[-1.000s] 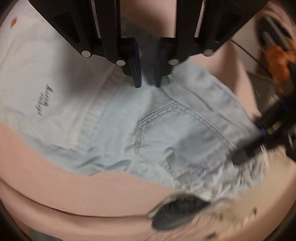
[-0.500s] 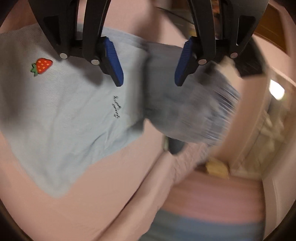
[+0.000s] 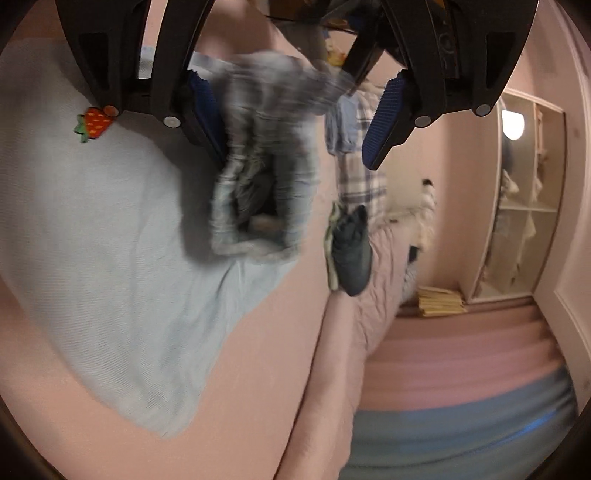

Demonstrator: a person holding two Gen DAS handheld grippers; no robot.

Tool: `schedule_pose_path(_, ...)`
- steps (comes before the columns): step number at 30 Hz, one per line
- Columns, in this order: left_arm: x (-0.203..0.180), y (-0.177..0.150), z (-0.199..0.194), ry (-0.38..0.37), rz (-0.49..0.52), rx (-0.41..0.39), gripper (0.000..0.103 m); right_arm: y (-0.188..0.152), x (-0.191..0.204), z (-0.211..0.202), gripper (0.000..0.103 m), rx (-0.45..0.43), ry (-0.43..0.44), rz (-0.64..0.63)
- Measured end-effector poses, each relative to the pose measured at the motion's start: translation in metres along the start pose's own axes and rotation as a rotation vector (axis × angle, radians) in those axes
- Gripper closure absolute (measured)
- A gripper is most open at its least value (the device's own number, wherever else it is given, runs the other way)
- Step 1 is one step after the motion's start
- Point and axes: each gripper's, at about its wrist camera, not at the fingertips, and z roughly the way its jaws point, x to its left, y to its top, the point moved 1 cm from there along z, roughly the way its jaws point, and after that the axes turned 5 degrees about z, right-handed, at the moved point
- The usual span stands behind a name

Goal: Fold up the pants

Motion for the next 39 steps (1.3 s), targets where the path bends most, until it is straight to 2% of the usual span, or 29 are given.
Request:
schedule_pose_path(3, 0.014, -0.012, -0.010, -0.008, -0.058, -0.008, 0.003, 0.004, 0.004, 0.001, 0.028, 0.014, -0.061, -0.030)
schedule_pose_path(7, 0.040, -0.031, -0.030, 0.004, -0.156, -0.026, 0.003, -0.002, 0.014, 0.006, 0.062, 0.042, -0.254, -0.177)
schedule_pose_path(8, 0.046, -0.036, -0.034, 0.012, -0.182, -0.027, 0.003, -0.004, 0.016, 0.009, 0.066, 0.045, -0.289, -0.212)
schedule_pose_path(10, 0.060, -0.043, -0.040, 0.032, -0.240, -0.027, 0.003, -0.005, 0.025, 0.012, 0.073, 0.036, -0.322, -0.282)
schedule_pose_path(14, 0.077, -0.052, -0.049, 0.059, -0.324, -0.033, 0.002, -0.003, 0.049, -0.009, 0.075, -0.020, -0.314, -0.377)
schedule_pose_path(18, 0.086, -0.059, -0.058, 0.073, -0.364, -0.045, 0.002, 0.011, 0.069, -0.046, 0.075, -0.105, -0.297, -0.420)
schedule_pose_path(21, 0.086, -0.061, -0.055, 0.064, -0.383, -0.040, 0.002, 0.017, 0.065, -0.070, 0.075, -0.146, -0.325, -0.419)
schedule_pose_path(31, 0.077, -0.036, -0.036, 0.056, -0.315, -0.005, 0.002, 0.034, -0.004, -0.056, 0.075, -0.118, -0.448, -0.286)
schedule_pose_path(33, 0.073, -0.026, -0.034, 0.051, -0.299, -0.012, 0.002, 0.036, -0.007, -0.061, 0.068, -0.117, -0.419, -0.259)
schedule_pose_path(35, 0.073, -0.014, -0.032, 0.045, -0.284, -0.024, 0.002, 0.033, 0.003, -0.066, 0.054, -0.129, -0.444, -0.291)
schedule_pose_path(37, 0.070, 0.001, -0.031, 0.038, -0.264, -0.043, 0.002, 0.024, 0.022, -0.070, 0.046, -0.179, -0.541, -0.391)
schedule_pose_path(39, 0.066, 0.018, -0.028, 0.030, -0.241, -0.061, 0.003, 0.013, 0.042, -0.077, 0.043, -0.269, -0.662, -0.506)
